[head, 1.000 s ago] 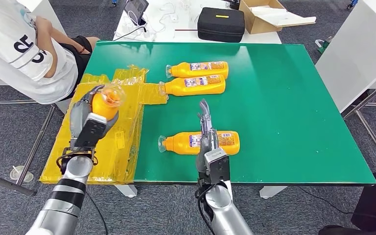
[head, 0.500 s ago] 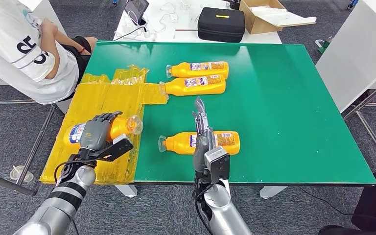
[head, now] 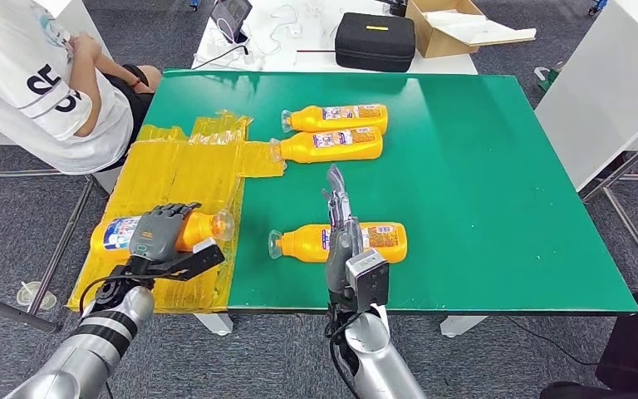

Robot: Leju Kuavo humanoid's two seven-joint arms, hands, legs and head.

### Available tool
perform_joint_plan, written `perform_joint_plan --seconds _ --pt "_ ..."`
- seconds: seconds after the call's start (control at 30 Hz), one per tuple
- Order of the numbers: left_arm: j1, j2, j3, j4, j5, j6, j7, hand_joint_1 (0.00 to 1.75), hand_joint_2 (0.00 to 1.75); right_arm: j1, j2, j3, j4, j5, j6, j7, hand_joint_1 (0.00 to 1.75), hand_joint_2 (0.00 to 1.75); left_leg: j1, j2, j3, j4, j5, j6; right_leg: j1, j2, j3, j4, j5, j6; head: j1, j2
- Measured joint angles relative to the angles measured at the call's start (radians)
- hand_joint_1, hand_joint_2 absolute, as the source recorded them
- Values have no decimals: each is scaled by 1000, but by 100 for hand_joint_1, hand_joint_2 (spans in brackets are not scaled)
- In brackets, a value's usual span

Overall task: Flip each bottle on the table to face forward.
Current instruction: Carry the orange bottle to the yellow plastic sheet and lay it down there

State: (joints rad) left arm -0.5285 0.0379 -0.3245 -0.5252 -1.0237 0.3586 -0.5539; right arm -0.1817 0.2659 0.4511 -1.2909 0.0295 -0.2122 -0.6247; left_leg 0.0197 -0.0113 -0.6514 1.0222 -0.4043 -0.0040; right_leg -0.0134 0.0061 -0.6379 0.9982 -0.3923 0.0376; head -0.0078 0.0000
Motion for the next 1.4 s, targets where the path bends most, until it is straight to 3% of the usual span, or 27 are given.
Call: perform_joint_plan --seconds 0.17,0.37,0.5,0.57,1.2,1.33,1.4 --pt "-24 12 -19 28 -52 -15 33 175 175 0 0 4 0 -7 15 4 0 0 0 0 0 0 0 0 0 0 0 0 0 0 0 0" --pt "-49 24 -32 71 -56 -135 35 171 175 0 3 15 6 -6 27 9 0 0 0 0 0 0 0 0 0 0 0 0 0 0 0 0" --pt "-61 30 -40 87 -58 -179 32 19 175 0 6 21 14 -6 31 13 0 0 0 0 0 0 0 0 0 0 0 0 0 0 0 0" --pt "-68 33 -42 93 -57 -208 30 4 175 0 8 22 19 -6 35 15 0 0 0 0 0 0 0 0 0 0 0 0 0 0 0 0" --pt "-103 60 -26 93 121 -480 -87 0 175 -8 18 23 70 -8 49 21 0 0 0 0 6 -1 0 -1 0 0 6 0 0 0 0 0" --pt "-103 66 -23 90 134 -506 -93 0 0 -11 19 23 78 -8 49 21 0 0 0 0 6 -1 1 -2 0 0 6 0 0 -1 0 0" --pt "-105 71 -19 88 158 -548 -104 0 0 -12 19 22 83 -9 50 21 0 0 1 0 7 -1 1 -2 0 0 7 0 0 -1 0 0"
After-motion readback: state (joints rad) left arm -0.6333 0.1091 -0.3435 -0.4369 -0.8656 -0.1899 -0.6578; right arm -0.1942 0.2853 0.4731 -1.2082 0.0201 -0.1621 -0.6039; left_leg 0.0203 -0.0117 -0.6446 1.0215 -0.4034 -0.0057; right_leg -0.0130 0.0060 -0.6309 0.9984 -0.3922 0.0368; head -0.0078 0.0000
